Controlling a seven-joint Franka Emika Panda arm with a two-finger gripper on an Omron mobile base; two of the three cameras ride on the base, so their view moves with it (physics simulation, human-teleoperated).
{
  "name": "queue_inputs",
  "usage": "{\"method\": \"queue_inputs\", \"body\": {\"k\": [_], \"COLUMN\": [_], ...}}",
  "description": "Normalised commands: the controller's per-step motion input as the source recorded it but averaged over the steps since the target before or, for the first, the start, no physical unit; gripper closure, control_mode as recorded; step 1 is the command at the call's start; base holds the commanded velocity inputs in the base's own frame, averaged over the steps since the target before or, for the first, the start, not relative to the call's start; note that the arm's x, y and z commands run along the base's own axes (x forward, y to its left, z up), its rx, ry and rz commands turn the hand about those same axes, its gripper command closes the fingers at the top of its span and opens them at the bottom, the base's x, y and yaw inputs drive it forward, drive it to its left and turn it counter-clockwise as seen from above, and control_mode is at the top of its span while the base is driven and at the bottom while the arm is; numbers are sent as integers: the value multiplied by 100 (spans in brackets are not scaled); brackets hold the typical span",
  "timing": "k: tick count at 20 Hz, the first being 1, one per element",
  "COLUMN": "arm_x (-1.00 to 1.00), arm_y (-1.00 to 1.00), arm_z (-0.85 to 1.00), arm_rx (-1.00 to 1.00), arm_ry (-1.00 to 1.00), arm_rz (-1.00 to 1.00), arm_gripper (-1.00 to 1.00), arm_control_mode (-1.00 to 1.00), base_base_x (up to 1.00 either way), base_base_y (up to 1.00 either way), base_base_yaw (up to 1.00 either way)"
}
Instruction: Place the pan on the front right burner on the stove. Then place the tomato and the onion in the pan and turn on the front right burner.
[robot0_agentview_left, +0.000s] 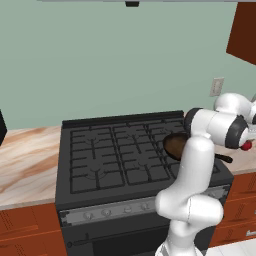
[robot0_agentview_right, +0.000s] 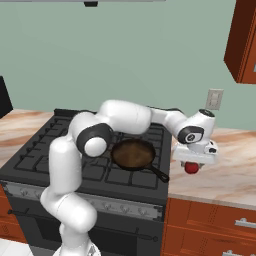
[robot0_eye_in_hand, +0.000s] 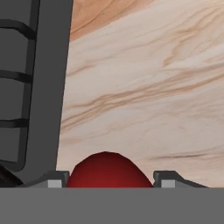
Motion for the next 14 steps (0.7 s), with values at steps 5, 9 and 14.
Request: {"method": "queue_inputs", "body": {"k": [5, 9, 14], "arm_x": [0, 0, 0], "arm_y": [23, 22, 15], "arm_z": [24, 28, 26], "arm_rx": [0, 0, 0], "arm_ry": [0, 0, 0], "arm_rz": [3, 4, 4], "arm_gripper": [100, 100, 100], "arm_control_mode": [-100, -100, -100], "base_base_x": [0, 0, 0], "base_base_y": [0, 0, 0], "base_base_yaw": [0, 0, 0]}}
